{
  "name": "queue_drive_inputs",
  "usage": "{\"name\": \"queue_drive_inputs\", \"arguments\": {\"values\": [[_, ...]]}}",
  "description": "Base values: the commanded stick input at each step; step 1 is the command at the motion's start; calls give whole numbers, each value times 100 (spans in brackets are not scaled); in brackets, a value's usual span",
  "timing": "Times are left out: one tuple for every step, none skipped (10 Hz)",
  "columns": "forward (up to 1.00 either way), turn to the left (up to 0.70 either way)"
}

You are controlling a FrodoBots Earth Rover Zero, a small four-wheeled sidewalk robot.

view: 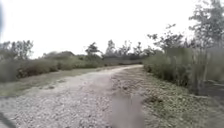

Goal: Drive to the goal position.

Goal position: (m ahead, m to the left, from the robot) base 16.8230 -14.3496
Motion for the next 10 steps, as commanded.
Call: {"name": "queue_drive_inputs", "arguments": {"values": [[70, 0], [70, 0], [70, 0], [70, 0], [70, 0], [70, 0], [70, 0], [70, 0], [70, 0], [70, 0]]}}
